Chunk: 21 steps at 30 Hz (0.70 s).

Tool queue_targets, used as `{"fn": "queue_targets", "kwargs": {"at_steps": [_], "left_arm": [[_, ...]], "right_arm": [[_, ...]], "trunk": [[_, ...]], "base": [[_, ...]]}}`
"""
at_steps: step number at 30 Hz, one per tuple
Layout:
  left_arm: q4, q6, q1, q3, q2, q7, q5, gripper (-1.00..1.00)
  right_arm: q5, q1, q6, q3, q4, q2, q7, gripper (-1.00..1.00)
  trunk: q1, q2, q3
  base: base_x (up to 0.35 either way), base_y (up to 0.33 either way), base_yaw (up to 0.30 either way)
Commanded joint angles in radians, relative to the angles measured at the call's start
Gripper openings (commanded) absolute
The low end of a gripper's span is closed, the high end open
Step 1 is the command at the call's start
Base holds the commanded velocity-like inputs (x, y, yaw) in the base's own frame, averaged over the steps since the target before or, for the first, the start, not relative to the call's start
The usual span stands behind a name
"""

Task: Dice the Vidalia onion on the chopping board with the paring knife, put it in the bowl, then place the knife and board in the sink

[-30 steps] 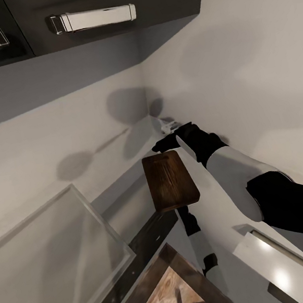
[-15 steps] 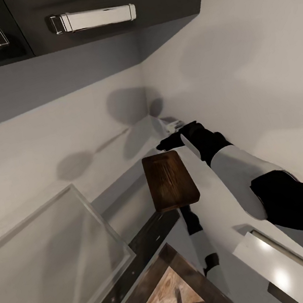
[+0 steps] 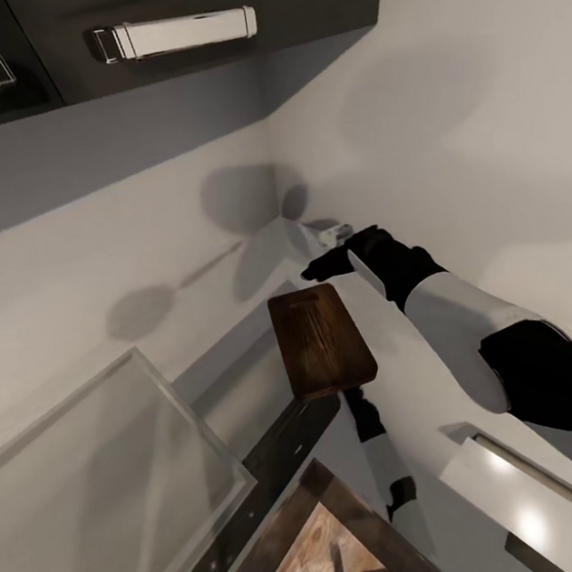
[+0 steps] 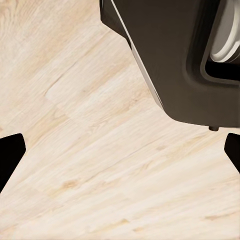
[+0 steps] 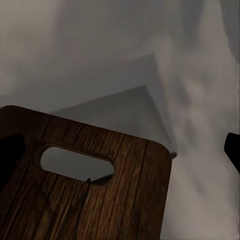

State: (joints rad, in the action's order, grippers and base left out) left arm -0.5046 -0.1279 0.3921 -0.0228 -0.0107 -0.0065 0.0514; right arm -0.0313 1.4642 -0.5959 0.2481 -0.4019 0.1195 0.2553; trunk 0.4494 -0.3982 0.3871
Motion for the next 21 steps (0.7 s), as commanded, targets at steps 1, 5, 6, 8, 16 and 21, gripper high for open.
{"fn": "queue_targets", "kwargs": {"at_steps": [1, 5, 6, 8, 16, 21], "left_arm": [[-0.002, -0.001, 0.001, 0.000, 0.000, -0.001, 0.005, 1.00], [-0.002, -0.001, 0.001, 0.000, 0.000, -0.001, 0.005, 1.00], [-0.002, -0.001, 0.001, 0.000, 0.000, -0.001, 0.005, 1.00], [-0.002, -0.001, 0.001, 0.000, 0.000, -0.001, 0.005, 1.00], [-0.002, -0.001, 0.001, 0.000, 0.001, -0.001, 0.005, 1.00], [-0.001, -0.001, 0.001, 0.000, 0.001, -0.001, 0.005, 1.00]], "right_arm": [[-0.003, 0.001, -0.004, 0.004, -0.002, -0.003, 0.004, 1.00], [-0.003, 0.001, -0.004, 0.002, -0.004, -0.009, 0.004, 1.00], [-0.003, 0.001, -0.004, 0.002, -0.004, -0.009, 0.004, 1.00], [-0.002, 0.001, -0.004, 0.002, -0.004, -0.009, 0.004, 1.00], [-0.002, 0.001, -0.004, 0.002, -0.005, -0.009, 0.004, 1.00], [-0.002, 0.001, -0.004, 0.002, -0.005, -0.009, 0.004, 1.00]], "trunk": [[0.001, -0.002, 0.002], [0.001, -0.002, 0.008], [0.001, -0.002, 0.009], [0.001, -0.002, 0.012], [0.001, -0.002, 0.025], [0.001, -0.002, 0.033]], "base": [[0.000, 0.000, 0.000], [0.000, 0.000, 0.000], [0.000, 0.000, 0.000], [0.000, 0.000, 0.000], [0.000, 0.000, 0.000], [0.000, 0.000, 0.000]]}}
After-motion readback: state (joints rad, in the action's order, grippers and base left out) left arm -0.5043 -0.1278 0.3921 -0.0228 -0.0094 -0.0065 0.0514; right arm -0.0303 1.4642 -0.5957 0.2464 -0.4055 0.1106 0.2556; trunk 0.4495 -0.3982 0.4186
